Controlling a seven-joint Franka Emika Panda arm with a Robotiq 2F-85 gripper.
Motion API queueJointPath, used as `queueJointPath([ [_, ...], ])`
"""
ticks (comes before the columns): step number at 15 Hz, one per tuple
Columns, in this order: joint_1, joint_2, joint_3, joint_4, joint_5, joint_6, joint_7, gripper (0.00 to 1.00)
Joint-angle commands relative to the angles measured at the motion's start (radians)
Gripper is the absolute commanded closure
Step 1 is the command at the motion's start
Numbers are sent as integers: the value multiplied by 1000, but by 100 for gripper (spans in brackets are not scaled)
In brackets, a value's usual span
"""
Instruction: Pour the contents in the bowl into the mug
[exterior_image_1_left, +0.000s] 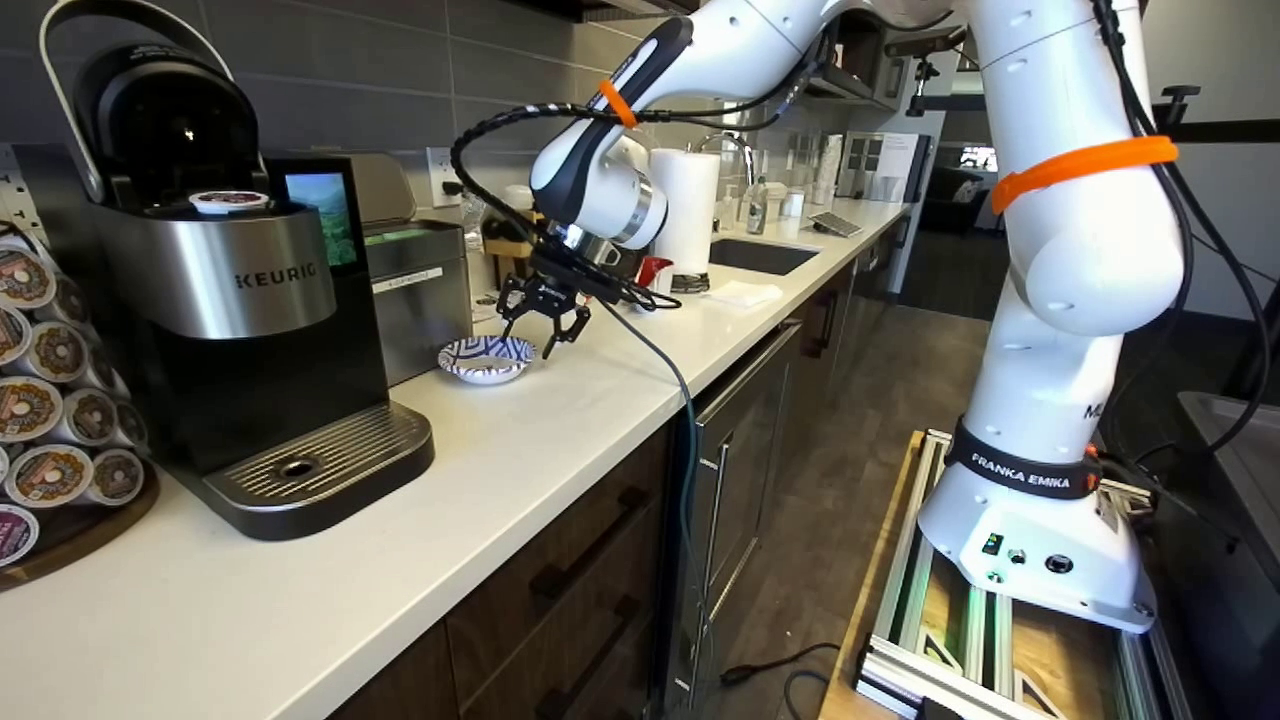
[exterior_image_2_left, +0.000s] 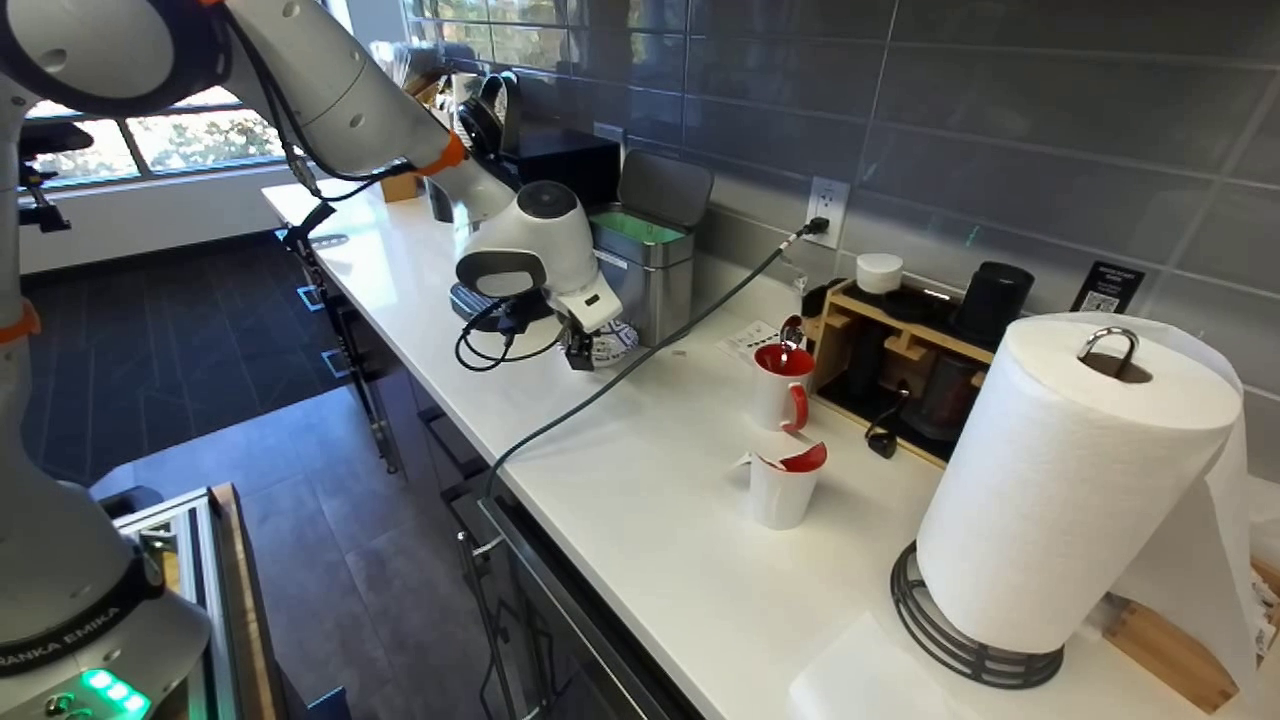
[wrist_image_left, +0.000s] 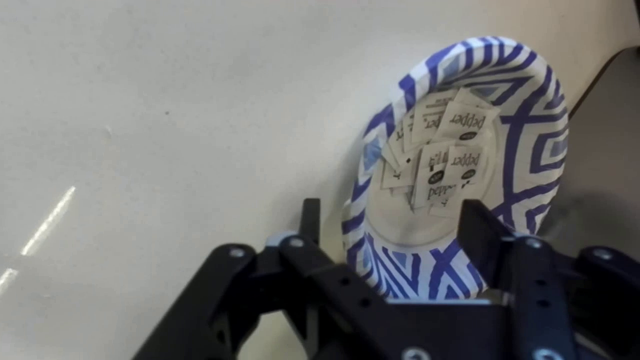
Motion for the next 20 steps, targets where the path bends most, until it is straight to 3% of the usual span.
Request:
queueJointPath([
  [1, -13, 33, 20, 28, 47, 18, -46, 58],
  [6, -14, 31, 13, 26, 44, 7, -56, 96],
  [7, -17, 19, 12, 17, 42, 1, -61, 100],
  [14, -32, -105, 14, -86, 27, 14, -166, 99],
  [20, -75, -294, 98, -214, 134, -19, -437, 99],
])
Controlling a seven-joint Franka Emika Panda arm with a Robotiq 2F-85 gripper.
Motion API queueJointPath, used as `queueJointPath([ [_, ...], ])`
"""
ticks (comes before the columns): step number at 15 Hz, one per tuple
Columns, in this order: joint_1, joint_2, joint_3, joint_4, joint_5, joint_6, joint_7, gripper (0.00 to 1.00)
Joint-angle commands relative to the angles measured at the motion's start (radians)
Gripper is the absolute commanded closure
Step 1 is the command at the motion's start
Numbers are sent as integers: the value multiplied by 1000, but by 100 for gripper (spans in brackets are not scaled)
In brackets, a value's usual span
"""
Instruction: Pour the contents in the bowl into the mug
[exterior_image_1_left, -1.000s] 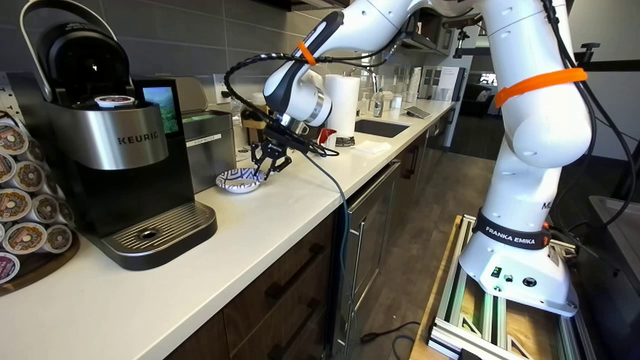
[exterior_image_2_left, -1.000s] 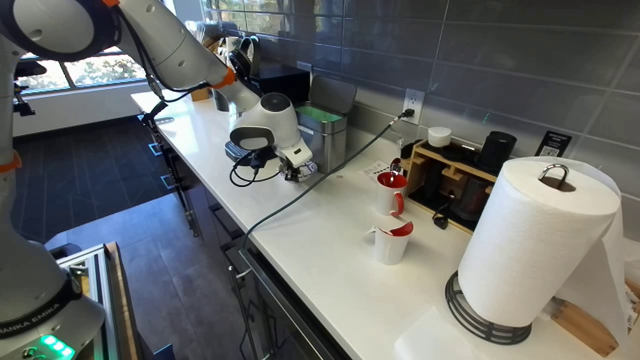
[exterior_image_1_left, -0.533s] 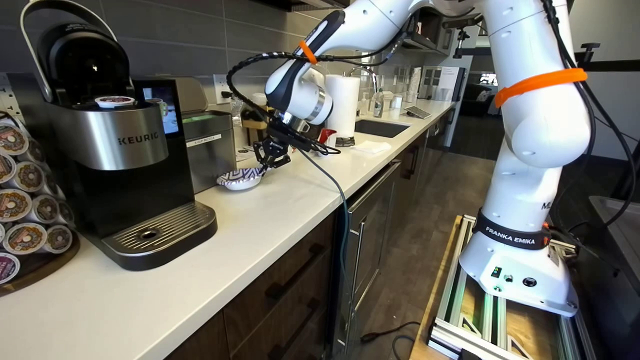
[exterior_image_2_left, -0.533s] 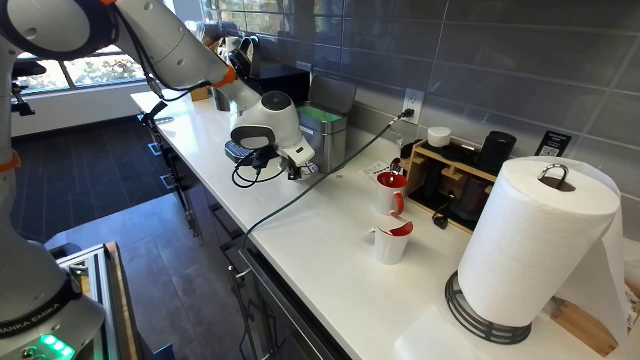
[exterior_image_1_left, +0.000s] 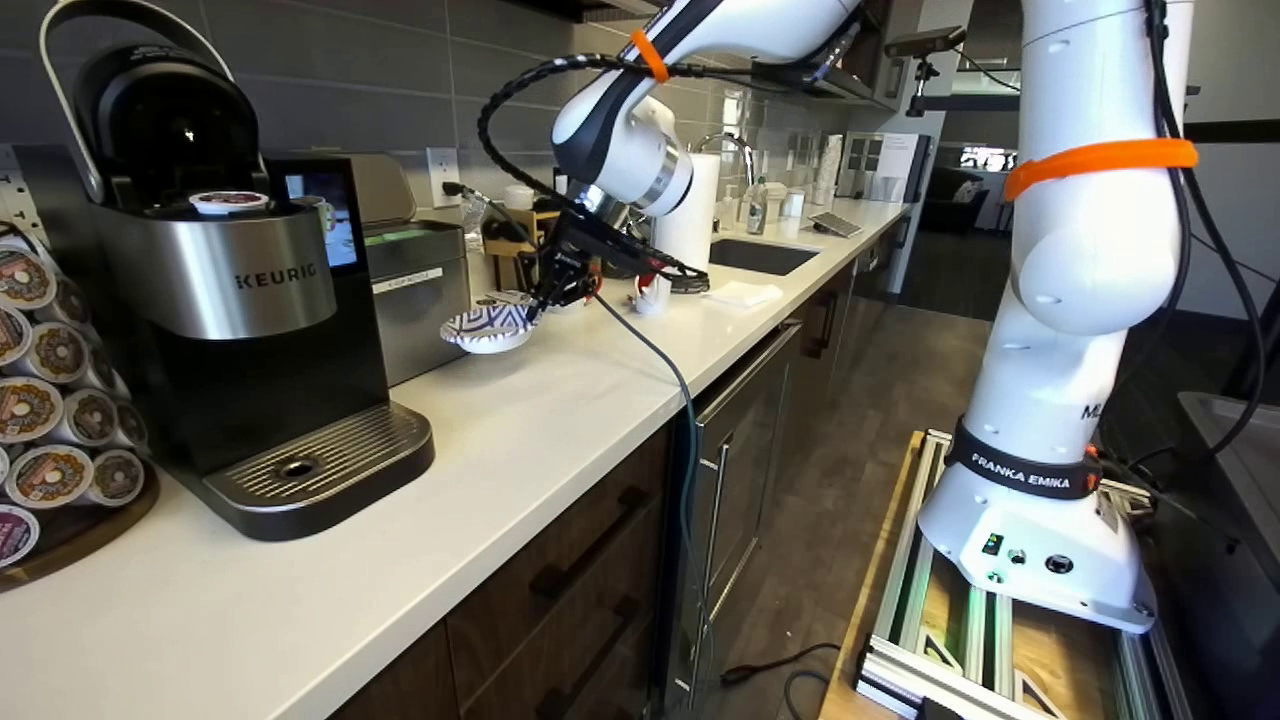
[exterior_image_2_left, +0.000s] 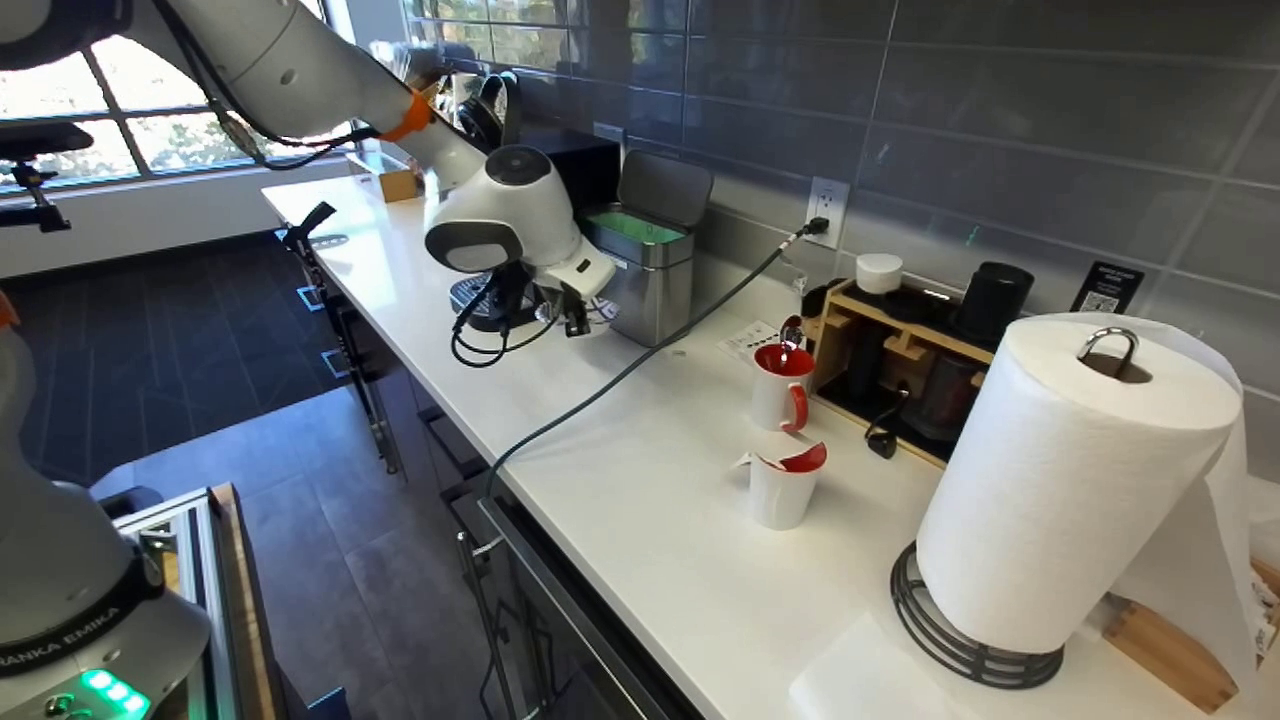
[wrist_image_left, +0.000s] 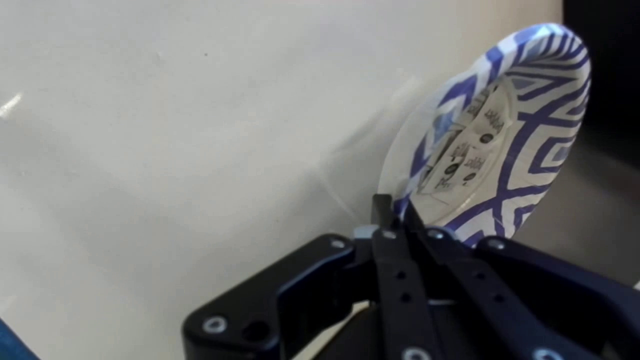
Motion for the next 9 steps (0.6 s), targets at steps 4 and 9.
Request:
queueJointPath([
  [4, -36, -242, 64, -183, 274, -37, -303, 99],
  [9, -28, -351, 24, -253, 620, -1, -549, 99],
])
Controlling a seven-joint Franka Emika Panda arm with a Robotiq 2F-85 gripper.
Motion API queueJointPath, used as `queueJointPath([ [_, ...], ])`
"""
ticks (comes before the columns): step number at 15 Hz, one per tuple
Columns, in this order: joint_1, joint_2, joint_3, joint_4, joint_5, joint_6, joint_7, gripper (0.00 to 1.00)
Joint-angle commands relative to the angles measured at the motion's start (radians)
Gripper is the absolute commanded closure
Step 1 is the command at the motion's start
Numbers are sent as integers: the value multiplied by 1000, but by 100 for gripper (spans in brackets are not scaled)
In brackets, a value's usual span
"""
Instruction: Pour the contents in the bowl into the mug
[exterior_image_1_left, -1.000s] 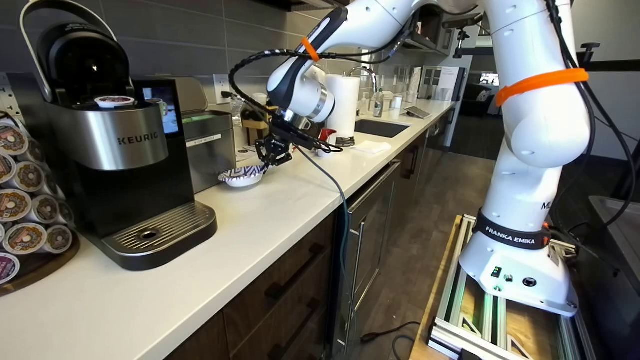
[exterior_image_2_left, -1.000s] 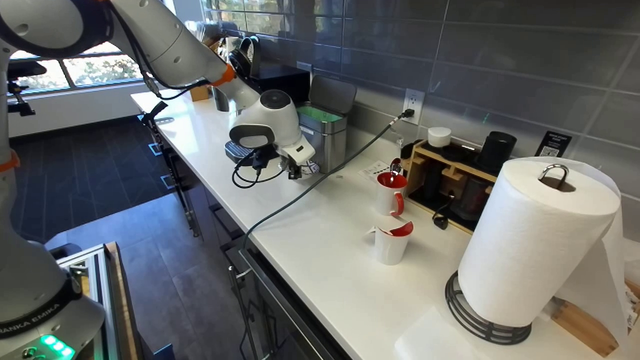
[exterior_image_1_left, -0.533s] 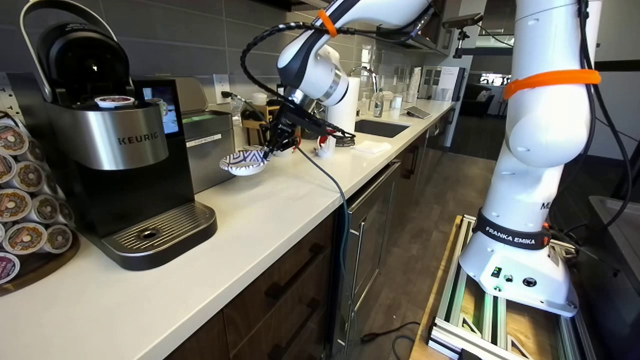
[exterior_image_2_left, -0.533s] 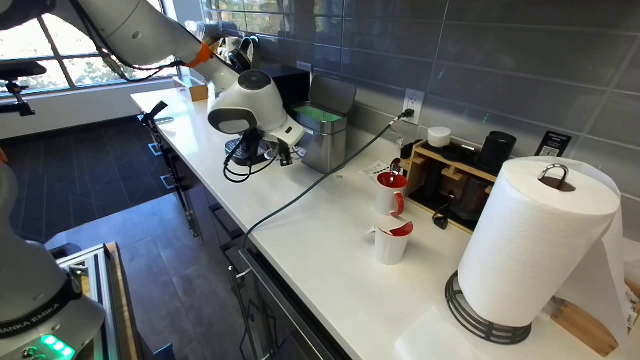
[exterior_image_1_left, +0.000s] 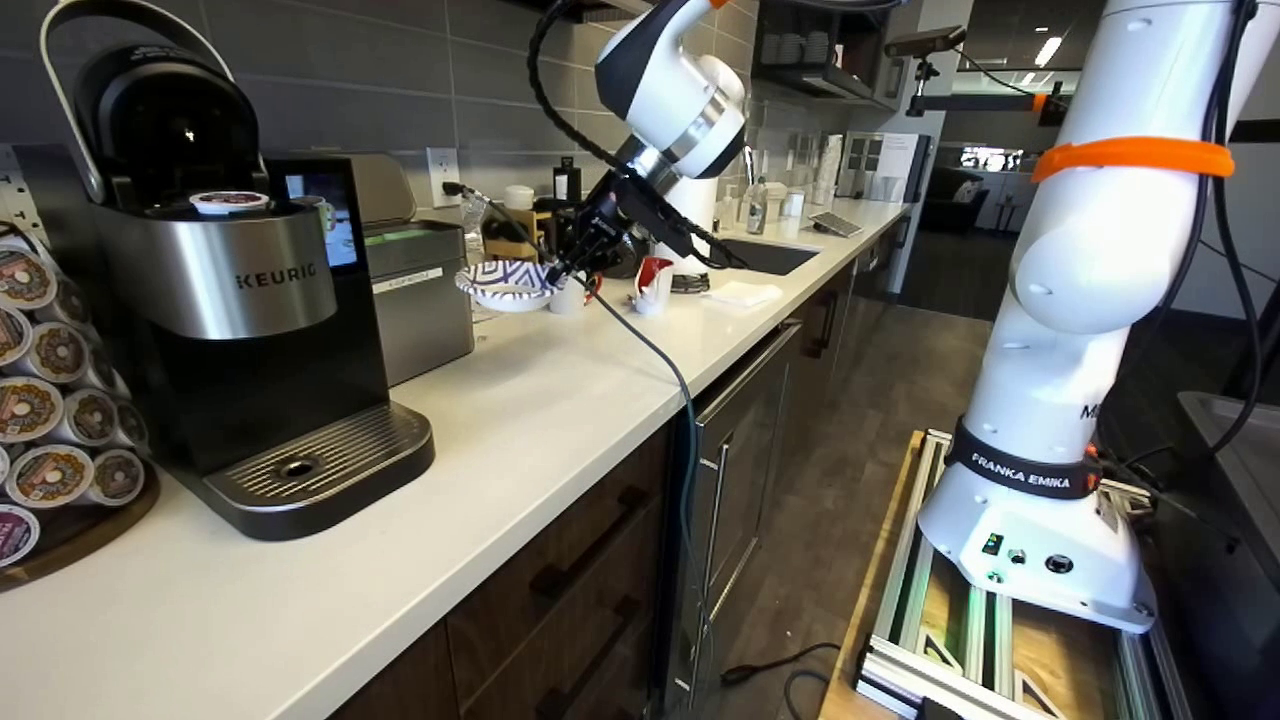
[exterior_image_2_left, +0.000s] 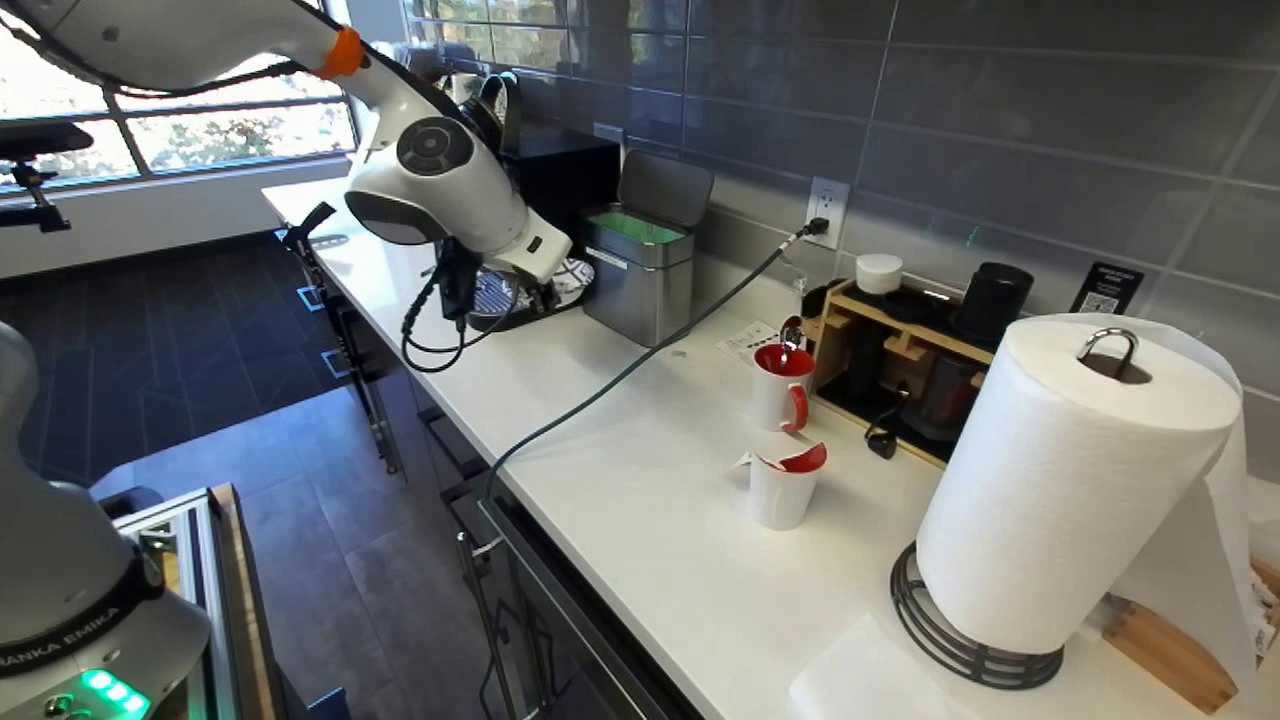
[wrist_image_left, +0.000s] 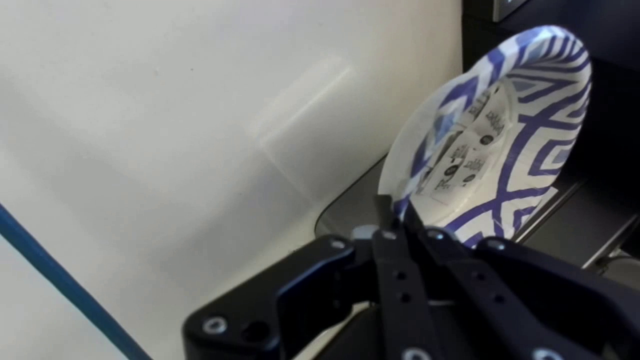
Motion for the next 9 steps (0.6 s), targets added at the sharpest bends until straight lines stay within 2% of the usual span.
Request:
queueJointPath([
  [1, -6, -98, -31, -76, 215, 6, -139, 99],
  [6, -39, -146, -93, -133, 374, 36, -128, 99],
  [9, -59, -167, -117, -166, 374, 58, -104, 99],
])
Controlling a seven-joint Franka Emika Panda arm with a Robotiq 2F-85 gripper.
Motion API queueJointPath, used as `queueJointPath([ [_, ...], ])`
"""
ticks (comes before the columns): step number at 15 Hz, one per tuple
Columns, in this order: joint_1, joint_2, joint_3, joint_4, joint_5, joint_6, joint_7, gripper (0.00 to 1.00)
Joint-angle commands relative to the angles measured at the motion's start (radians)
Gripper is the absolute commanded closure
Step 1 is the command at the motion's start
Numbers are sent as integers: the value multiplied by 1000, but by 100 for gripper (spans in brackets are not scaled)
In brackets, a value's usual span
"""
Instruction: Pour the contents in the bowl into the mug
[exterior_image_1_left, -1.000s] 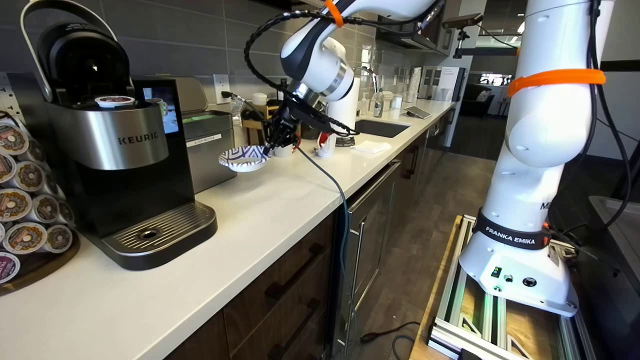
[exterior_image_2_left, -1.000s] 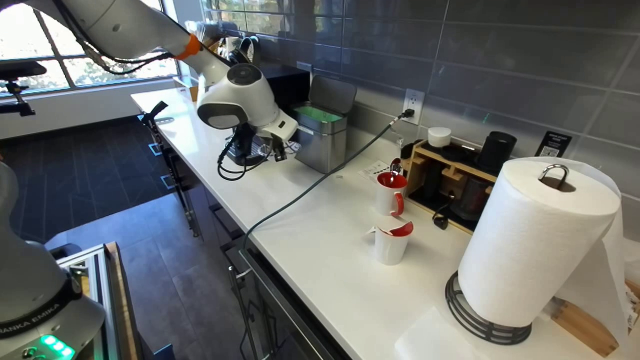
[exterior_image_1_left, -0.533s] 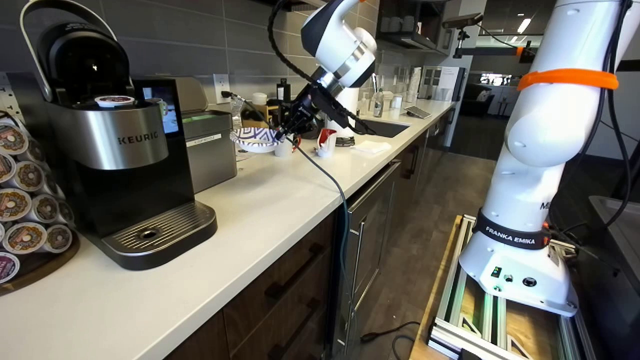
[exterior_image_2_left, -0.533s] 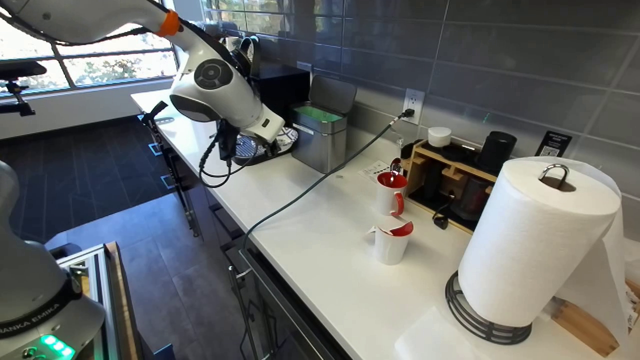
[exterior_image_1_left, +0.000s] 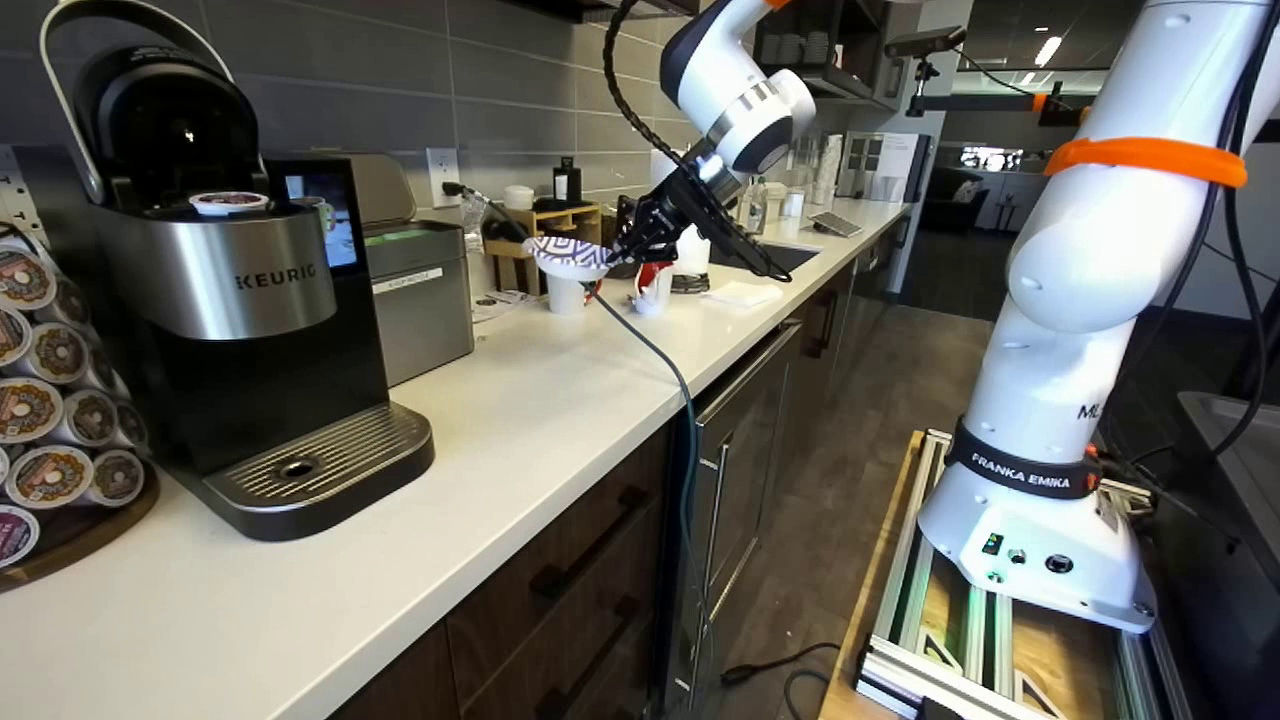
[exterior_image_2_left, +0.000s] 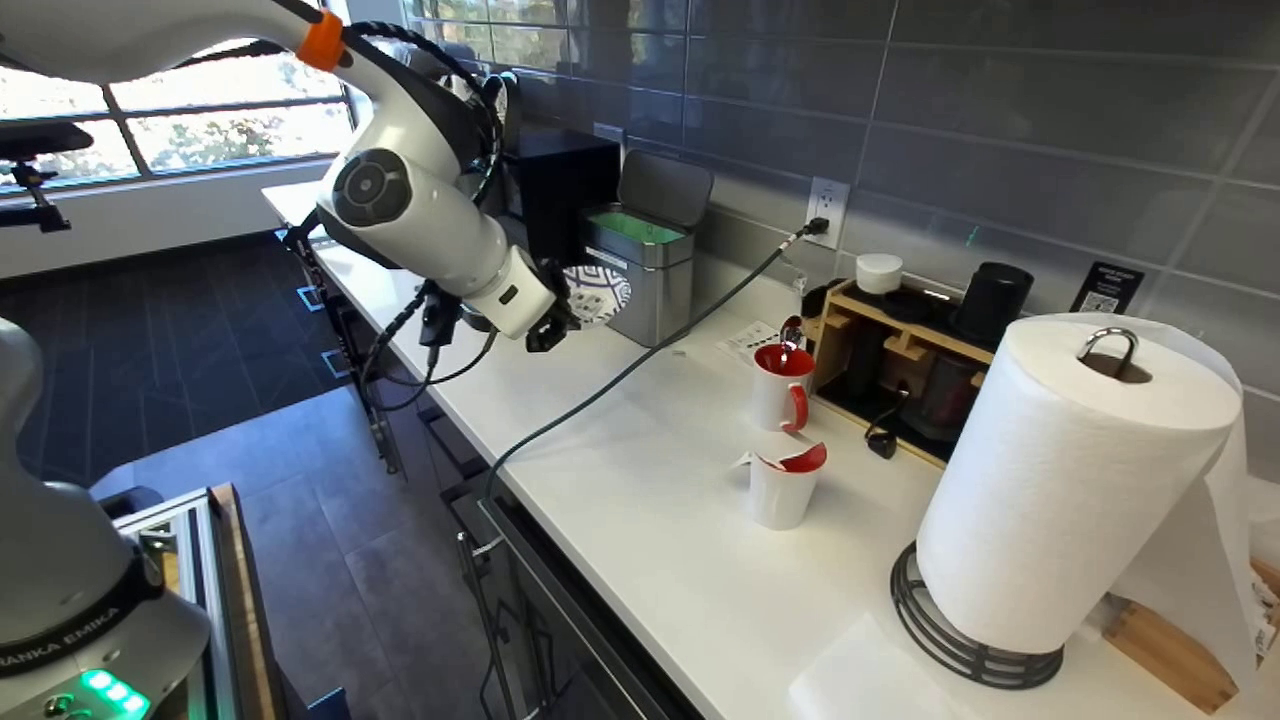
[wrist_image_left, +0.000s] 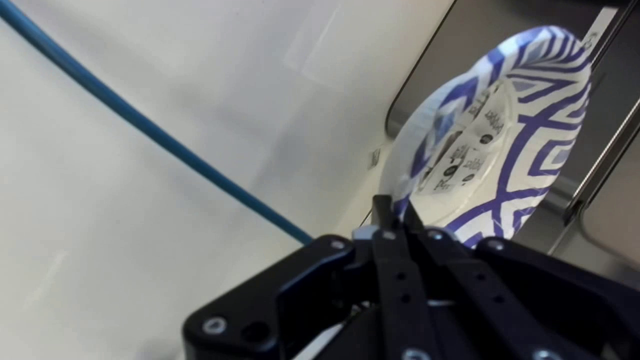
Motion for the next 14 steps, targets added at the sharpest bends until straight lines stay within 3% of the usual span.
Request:
queueJointPath([
  [1, -7, -7, -9, -11, 2, 6, 0, 97],
  [7, -16, -18, -16, -25, 2, 6, 5, 97],
  [14, -80, 44, -50, 55, -17, 217, 206, 99],
])
